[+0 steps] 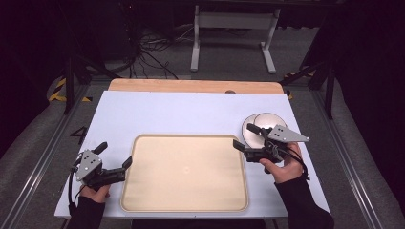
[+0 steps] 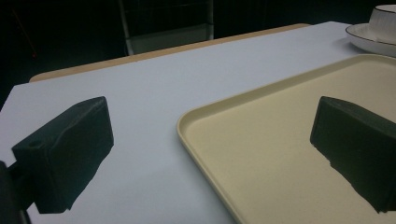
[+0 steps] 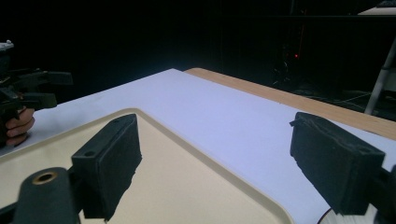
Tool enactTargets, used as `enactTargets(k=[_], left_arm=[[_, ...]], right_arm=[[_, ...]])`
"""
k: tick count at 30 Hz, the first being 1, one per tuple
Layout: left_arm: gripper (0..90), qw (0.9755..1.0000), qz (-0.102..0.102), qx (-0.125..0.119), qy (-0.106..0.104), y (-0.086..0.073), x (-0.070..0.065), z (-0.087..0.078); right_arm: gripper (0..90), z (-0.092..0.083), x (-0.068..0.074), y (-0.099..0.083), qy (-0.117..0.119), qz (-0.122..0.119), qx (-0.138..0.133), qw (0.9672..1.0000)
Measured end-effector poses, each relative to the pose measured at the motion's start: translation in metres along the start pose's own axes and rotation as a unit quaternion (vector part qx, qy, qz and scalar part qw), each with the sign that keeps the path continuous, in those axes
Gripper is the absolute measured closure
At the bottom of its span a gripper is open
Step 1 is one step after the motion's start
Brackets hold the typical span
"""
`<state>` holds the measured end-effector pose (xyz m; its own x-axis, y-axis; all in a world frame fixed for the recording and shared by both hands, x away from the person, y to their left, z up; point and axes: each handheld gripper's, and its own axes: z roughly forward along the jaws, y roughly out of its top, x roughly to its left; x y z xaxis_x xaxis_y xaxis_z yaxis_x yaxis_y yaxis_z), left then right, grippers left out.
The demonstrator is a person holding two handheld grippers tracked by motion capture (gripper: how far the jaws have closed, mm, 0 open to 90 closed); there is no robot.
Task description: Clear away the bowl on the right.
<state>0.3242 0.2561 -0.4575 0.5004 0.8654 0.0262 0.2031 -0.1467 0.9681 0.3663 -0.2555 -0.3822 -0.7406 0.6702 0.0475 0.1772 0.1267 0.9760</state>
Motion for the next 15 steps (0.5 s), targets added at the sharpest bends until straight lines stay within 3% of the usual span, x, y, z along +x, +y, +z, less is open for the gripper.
enactTargets(k=[8,15], left_arm=[[0.1,1.0000,0.001,0.000,0.000,0.000,0.000,0.000],[0.1,1.0000,0.002,0.000,0.000,0.000,0.000,0.000]], right_arm=[[16.3,0.000,-0.005,0.006,-0.004,0.002,0.007,1.0000],[16.6,0.003,-0.022,0.013,-0.017,0.000,0.022,0.9996]])
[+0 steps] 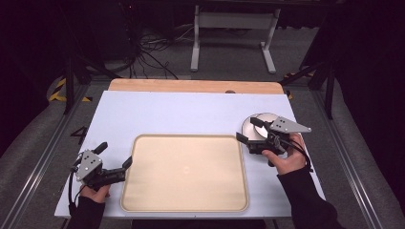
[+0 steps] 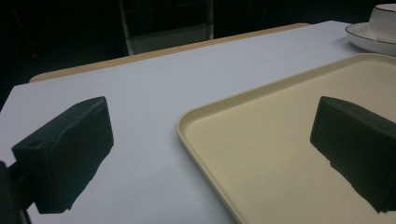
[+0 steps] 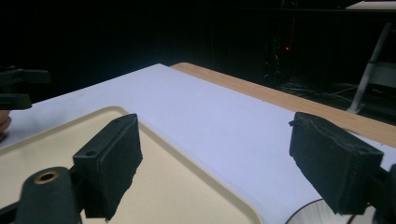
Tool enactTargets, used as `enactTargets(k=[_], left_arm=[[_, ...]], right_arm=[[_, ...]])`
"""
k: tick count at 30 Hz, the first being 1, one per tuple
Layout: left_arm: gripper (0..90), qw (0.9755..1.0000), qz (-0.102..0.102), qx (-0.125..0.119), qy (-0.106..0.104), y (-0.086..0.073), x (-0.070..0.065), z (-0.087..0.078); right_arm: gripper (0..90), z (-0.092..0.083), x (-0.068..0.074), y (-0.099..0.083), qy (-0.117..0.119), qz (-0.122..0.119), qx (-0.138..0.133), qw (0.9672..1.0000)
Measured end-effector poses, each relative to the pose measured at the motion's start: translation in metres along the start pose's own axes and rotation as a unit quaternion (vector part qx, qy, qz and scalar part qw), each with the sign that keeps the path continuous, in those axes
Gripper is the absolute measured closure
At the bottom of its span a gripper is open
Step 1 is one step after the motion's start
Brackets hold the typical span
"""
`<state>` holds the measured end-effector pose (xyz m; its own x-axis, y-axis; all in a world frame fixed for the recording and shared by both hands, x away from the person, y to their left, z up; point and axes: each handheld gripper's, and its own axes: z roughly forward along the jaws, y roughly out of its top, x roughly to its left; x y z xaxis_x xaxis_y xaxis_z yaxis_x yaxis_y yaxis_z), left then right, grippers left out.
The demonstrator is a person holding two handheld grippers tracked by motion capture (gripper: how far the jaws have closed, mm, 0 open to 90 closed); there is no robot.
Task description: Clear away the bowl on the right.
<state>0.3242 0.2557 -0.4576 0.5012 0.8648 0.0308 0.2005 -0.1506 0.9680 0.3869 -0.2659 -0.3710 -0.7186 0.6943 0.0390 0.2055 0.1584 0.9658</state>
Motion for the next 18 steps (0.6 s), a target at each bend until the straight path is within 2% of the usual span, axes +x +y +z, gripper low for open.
enactTargets(k=[9,18], left_arm=[[0.1,1.0000,0.000,0.000,0.000,0.000,0.000,0.000],[0.1,1.0000,0.000,0.000,0.000,0.000,0.000,0.000]], right_arm=[[16.6,-0.004,-0.023,0.006,-0.023,0.001,0.007,0.9997],[16.5,-0.010,-0.038,0.009,-0.039,0.002,0.008,0.9992]])
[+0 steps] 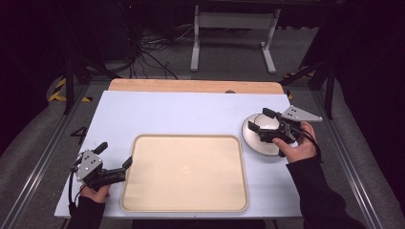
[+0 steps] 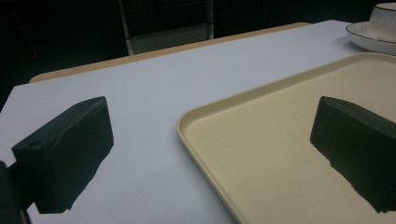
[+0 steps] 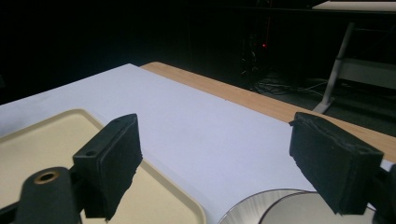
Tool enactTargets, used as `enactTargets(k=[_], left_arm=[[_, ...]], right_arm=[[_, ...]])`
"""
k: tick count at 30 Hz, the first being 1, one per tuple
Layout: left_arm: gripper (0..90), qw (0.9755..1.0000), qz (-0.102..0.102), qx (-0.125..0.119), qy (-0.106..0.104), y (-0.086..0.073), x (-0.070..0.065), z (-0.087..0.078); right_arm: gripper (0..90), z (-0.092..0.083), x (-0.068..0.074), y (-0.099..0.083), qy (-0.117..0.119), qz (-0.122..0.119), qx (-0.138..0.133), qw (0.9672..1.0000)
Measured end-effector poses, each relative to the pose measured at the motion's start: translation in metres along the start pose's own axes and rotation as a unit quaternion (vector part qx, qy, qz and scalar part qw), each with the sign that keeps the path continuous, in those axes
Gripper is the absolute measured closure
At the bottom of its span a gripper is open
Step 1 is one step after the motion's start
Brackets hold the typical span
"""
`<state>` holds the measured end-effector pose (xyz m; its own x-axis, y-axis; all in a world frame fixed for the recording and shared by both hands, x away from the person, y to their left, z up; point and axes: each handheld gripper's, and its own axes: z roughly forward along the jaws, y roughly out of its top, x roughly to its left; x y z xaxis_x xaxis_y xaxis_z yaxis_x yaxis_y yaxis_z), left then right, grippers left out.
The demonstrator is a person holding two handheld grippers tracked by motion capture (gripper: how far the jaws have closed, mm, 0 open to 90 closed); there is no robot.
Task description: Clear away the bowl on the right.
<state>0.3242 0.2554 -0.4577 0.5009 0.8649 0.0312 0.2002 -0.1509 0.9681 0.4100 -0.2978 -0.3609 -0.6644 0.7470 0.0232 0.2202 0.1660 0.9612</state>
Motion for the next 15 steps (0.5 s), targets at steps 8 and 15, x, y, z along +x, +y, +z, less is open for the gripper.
enactTargets(k=[8,15], left_arm=[[0.1,1.0000,0.000,0.000,0.000,0.000,0.000,0.000],[0.1,1.0000,0.001,0.000,0.000,0.000,0.000,0.000]], right_arm=[[16.5,-0.005,-0.012,0.003,-0.016,0.001,0.000,0.9999],[16.5,-0.010,-0.026,0.003,-0.027,0.004,-0.001,0.9996]])
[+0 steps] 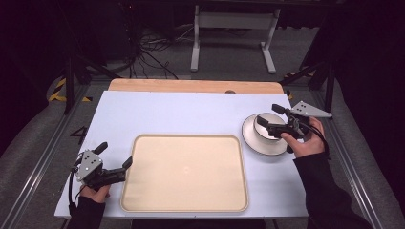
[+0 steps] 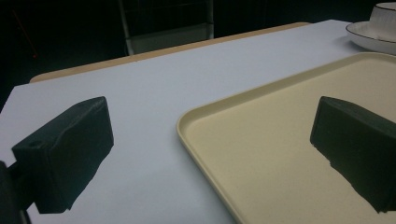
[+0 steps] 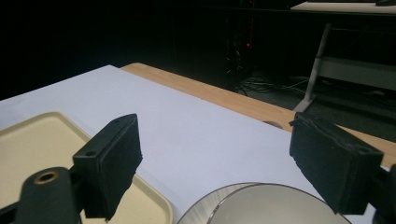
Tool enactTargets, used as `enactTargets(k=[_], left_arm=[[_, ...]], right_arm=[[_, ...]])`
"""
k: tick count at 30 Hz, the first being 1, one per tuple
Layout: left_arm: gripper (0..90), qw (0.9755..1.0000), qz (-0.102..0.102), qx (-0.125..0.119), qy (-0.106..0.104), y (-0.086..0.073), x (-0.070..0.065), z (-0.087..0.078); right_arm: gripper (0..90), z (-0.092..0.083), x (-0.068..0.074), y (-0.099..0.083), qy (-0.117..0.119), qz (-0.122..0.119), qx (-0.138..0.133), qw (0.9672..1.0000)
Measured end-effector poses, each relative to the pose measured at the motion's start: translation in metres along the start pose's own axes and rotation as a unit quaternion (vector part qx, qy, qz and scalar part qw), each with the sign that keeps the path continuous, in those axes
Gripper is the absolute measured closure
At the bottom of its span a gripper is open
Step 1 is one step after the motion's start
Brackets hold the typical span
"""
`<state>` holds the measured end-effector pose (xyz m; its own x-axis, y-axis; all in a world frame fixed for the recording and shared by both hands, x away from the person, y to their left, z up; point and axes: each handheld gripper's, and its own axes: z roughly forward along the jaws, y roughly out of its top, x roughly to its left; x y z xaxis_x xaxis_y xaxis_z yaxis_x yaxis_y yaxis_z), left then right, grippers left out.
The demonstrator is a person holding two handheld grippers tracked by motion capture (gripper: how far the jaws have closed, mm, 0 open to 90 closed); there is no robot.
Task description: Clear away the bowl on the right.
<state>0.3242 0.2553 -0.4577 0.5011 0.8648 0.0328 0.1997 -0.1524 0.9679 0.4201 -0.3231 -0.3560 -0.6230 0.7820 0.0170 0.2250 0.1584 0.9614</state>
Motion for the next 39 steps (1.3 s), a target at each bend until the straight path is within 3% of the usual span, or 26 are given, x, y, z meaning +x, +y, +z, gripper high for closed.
enactTargets(k=[18,26,29,32,39], left_arm=[[0.1,1.0000,0.000,0.001,0.002,0.000,-0.001,0.000],[0.1,1.0000,0.000,0.001,0.002,0.000,-0.001,0.000],[0.1,1.0000,0.000,0.001,0.002,0.000,-0.001,0.000],[0.1,1.0000,0.000,0.002,0.001,0.000,-0.001,0.000],[0.1,1.0000,0.003,0.004,0.001,0.000,-0.001,-0.001]], right_arm=[[16.5,-0.016,-0.029,0.000,-0.042,0.008,0.002,0.9991],[19.2,-0.017,-0.037,0.000,-0.069,0.014,0.035,0.9969],[23.0,-0.015,-0.041,0.001,-0.089,0.015,0.067,0.9936],[27.8,-0.012,-0.044,0.002,-0.096,0.031,0.093,0.9906],[34.2,-0.006,-0.052,0.003,-0.121,0.045,0.161,0.9785]])
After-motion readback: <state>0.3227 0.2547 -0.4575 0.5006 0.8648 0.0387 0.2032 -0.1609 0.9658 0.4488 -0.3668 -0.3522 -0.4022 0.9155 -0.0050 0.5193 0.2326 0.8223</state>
